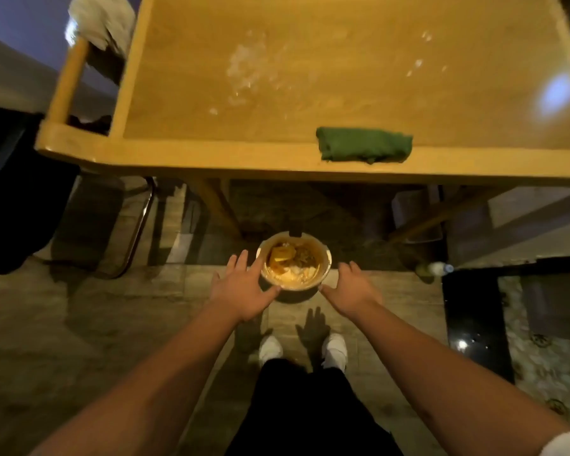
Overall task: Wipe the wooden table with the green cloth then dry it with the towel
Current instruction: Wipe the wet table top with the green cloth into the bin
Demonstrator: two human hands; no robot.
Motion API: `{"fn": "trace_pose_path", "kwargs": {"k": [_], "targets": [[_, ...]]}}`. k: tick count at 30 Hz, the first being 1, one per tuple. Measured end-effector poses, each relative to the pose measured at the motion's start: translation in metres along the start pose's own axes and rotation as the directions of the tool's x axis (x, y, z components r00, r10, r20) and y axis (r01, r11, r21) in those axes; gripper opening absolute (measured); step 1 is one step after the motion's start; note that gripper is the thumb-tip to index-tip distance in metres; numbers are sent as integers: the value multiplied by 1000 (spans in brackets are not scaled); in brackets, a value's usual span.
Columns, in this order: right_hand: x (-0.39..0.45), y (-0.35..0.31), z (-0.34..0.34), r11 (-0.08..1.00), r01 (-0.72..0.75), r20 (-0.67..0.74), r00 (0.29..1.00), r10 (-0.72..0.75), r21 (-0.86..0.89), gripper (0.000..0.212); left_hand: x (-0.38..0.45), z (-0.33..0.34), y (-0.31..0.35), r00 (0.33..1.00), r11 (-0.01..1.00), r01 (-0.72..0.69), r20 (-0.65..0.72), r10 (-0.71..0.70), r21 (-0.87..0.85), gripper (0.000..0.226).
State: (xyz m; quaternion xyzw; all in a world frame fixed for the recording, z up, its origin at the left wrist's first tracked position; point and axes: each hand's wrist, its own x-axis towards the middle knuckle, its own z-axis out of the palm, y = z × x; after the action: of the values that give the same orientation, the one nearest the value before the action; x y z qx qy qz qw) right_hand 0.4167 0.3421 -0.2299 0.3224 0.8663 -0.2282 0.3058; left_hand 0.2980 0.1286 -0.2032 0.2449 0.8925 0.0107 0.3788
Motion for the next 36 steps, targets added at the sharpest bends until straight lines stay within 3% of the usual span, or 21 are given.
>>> {"fn": "trace_pose_path", "kwargs": {"k": [8, 10, 13, 16, 21, 26, 31, 36], "targets": [[119, 37, 120, 932, -153, 61, 988, 141, 327, 68, 121, 134, -22, 989, 968, 145, 36, -140, -203, 84], [146, 46, 152, 873, -229, 116, 973, 198, 431, 68, 150, 171, -26, 984, 937, 176, 34, -174, -303, 79], [181, 56, 196, 698, -372, 205, 927, 315, 612, 70, 191, 221, -25, 973, 851, 225, 69, -219, -475, 65], [205, 60, 234, 521, -434, 286, 895, 341, 735, 68, 226, 255, -26, 940, 684, 327, 149, -307, -653, 66], [236, 58, 274, 381, -430, 284, 880, 381, 819, 56, 261, 289, -21, 841, 245, 420, 274, -465, -874, 57], [257, 57, 294, 244, -415, 277, 849, 449, 876, 42, 275, 312, -16, 784, -147, 462, 480, -394, -875, 43], [267, 48, 298, 168, -403, 310, 861, 405, 900, 35, 286, 319, -7, 800, -287, 437, 514, -309, -852, 43], [268, 34, 280, 165, -357, 271, 879, 392, 920, 35, 288, 305, -3, 775, -350, 347, 476, -415, -870, 35]]}}
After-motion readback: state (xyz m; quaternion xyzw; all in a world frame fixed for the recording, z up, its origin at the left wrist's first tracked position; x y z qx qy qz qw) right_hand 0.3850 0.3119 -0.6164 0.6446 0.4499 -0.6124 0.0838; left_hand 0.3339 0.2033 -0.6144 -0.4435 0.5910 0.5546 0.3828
